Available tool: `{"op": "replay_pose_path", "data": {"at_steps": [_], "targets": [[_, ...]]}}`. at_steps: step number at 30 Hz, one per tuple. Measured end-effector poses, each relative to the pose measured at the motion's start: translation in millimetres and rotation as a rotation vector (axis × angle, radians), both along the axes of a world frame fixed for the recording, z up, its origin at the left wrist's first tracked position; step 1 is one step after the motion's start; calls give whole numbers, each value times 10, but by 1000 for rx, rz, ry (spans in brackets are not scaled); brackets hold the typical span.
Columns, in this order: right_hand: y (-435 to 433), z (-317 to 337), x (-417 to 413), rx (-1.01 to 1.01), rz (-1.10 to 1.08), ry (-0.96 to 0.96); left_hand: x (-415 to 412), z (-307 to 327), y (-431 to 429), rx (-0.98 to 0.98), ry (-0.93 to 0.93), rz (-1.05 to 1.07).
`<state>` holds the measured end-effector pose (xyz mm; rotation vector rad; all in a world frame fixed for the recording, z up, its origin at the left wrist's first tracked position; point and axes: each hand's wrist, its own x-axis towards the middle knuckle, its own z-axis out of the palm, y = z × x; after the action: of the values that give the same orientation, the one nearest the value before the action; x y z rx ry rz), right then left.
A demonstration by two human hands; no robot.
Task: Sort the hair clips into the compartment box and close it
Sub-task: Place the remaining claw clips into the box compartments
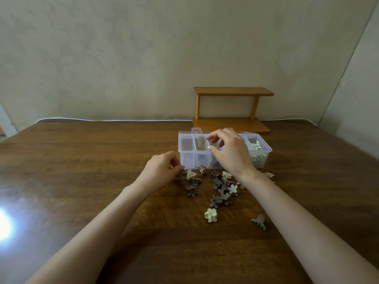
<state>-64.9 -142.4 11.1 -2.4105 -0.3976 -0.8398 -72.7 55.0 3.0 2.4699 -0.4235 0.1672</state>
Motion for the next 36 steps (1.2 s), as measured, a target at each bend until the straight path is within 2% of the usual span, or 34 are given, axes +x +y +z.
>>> {"op": "replay_pose_path", "data": {"at_steps": [2, 9, 15, 20, 24, 26, 30, 33, 36], "targets": [[-47, -75, -94, -30, 15, -28, -13, 1, -19, -33, -5, -1], [-54, -232, -205, -348, 0, 129, -40, 0, -21, -162, 39, -30], [5, -260, -195, -382, 6, 101, -49, 9, -39, -315, 148, -17], [20, -256, -186, -393, 43, 105, -49, 5, -43, -318, 129, 0], [-14, -216, -216, -278, 73, 115, -34, 3, -33, -270, 91, 19], [-43, -154, -237, -117, 79, 139, -19, -7, -23, -224, 62, 31], [-84, 4, -211, 189, 58, 140, 25, -70, 9, -9, -7, 30], [-67, 85, -110, 236, 19, 121, 42, -96, 20, 64, -46, 26], [-23, 126, 34, 218, -22, 112, 23, -51, 9, 11, -162, 32]]}}
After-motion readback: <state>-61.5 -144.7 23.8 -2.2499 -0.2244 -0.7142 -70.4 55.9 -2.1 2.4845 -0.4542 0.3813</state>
